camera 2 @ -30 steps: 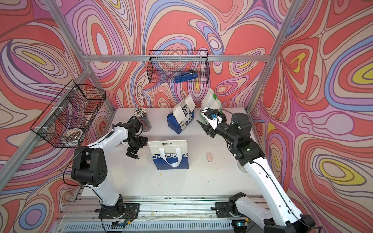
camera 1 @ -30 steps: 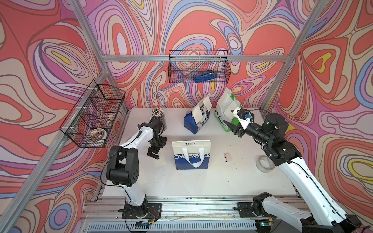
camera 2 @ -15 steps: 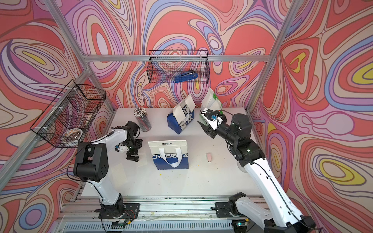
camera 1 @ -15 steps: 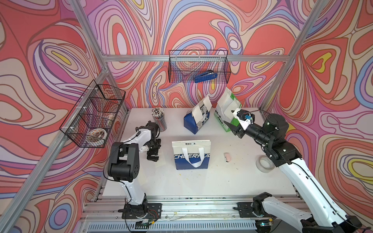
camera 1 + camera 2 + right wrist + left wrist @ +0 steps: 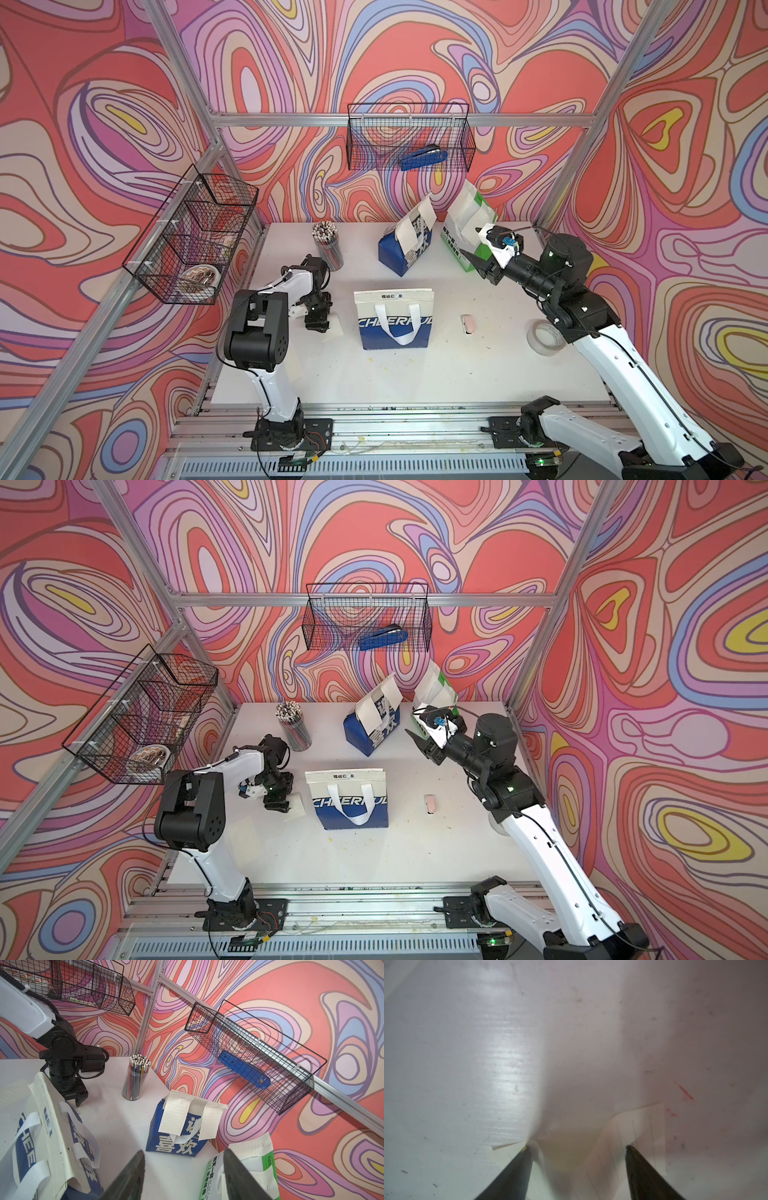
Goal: Staple the receipts to the bags
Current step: Pick up the receipt from the center of the board.
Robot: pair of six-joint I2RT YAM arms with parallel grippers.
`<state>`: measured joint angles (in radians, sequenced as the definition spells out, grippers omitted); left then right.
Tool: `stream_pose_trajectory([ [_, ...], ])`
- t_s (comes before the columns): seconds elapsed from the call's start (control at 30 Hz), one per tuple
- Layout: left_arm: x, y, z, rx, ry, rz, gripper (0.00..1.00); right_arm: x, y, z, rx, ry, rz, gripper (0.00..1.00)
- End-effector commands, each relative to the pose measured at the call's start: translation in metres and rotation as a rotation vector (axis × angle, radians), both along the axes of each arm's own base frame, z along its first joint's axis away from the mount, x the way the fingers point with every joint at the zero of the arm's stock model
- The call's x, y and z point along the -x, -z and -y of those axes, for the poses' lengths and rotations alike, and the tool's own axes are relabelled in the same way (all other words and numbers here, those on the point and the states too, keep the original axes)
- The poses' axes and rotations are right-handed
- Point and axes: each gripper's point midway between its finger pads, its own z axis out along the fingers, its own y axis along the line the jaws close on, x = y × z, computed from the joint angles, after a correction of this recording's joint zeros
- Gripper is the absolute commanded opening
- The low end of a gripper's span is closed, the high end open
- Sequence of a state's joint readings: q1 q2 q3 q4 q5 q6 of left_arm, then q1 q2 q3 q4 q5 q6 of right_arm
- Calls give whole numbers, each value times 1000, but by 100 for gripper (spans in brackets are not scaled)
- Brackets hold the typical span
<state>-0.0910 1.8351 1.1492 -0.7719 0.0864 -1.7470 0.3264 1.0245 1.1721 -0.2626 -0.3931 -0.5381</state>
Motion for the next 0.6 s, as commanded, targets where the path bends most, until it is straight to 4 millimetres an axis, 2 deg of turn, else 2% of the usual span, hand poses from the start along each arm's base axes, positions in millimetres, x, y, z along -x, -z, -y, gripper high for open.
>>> stream_pose_trajectory([
  [0.0, 22, 24, -4, -30, -3, -103, 45, 2, 4, -3, 7, -15, -16, 61],
  [0.03, 26, 23, -6, -38, 1, -109, 38, 2, 5, -3, 7, -16, -17, 61],
  [0.13, 32, 19, -9, -53, 34, -103, 35, 3, 4, -4, 3, -19, -17, 61],
  [0.2, 32, 14, -9, -47, 66, -75, 29, 3, 3, -6, -14, -33, -30, 61],
  [0.27, 29, 5, -7, -29, 97, -24, 22, 7, 6, -18, -37, -103, -70, 61],
  [0.43, 17, -18, -4, 51, 158, 138, 21, 13, 21, -56, -93, -291, -233, 59],
  [0.57, 18, -43, -9, 71, 194, 227, 20, 13, 28, -76, -99, -350, -282, 60],
])
